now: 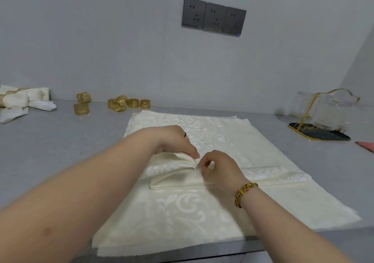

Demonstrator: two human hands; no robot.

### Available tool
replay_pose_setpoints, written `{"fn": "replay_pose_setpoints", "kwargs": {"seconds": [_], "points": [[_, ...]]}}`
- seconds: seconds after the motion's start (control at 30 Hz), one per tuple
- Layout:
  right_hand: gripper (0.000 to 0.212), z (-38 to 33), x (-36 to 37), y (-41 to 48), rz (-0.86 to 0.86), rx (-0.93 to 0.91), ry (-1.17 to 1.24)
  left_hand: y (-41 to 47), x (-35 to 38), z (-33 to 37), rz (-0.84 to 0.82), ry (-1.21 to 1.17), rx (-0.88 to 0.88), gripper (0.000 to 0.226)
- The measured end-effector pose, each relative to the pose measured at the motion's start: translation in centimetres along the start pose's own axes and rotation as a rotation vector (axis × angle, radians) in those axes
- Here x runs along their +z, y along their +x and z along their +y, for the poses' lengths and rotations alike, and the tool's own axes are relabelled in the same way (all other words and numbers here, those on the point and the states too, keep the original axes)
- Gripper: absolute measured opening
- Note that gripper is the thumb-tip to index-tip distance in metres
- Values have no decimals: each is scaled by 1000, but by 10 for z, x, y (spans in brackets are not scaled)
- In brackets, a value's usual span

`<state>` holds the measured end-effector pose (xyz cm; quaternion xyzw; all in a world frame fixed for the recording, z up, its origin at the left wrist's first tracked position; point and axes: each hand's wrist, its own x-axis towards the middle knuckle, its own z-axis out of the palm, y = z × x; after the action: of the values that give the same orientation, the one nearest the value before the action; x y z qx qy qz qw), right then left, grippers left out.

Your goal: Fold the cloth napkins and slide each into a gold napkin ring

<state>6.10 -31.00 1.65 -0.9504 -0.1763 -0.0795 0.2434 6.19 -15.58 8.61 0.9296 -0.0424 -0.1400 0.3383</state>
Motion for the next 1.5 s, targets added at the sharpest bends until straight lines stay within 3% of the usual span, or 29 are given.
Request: {"fn": "replay_pose_setpoints", "kwargs": {"seconds": [0.1, 0.27, 0.37, 0.47, 0.53, 0.63, 0.7, 0.83, 0.97, 1.03, 1.2, 1.37, 1.43, 1.5], "points": [[26, 21, 4, -6, -134, 76, 163, 16, 26, 1, -79, 37, -19, 38], [30, 34, 4, -6, -163, 60, 379, 20, 42, -5, -138, 82, -34, 66], [30, 38, -4, -13, -194, 43, 474, 16, 36, -13, -207, -191, -53, 51], [45, 33, -18, -27, -277, 42, 518, 14, 31, -28, -186, -453, -66, 44], [63, 22, -21, -37, -328, 4, 350, 14, 30, -36, -172, -518, -56, 44], [87, 2, 0, -46, -166, -97, -39, 13, 30, -39, -237, -623, -46, 47], [73, -7, 21, -42, 27, -100, -83, 12, 29, -39, -283, -674, -43, 49], [24, -11, 36, -31, 363, -110, -100, 15, 27, -43, -255, -656, -11, 53], [27, -8, 20, -38, 389, 178, 217, 19, 34, -48, -158, -740, 17, 37], [38, 3, 13, -44, 459, 317, 321, 18, 40, -48, -67, -616, 68, 22], [15, 26, 3, -62, 494, 472, 376, 7, 64, -52, 152, -84, 367, 12], [23, 33, -9, -80, 373, 521, 265, 4, 81, -60, 342, 437, 708, 42], [20, 36, -17, -84, 256, 538, 205, 4, 82, -64, 361, 532, 769, 41], [30, 40, -25, -84, 195, 552, 204, 2, 80, -61, 300, 607, 754, 44]]}}
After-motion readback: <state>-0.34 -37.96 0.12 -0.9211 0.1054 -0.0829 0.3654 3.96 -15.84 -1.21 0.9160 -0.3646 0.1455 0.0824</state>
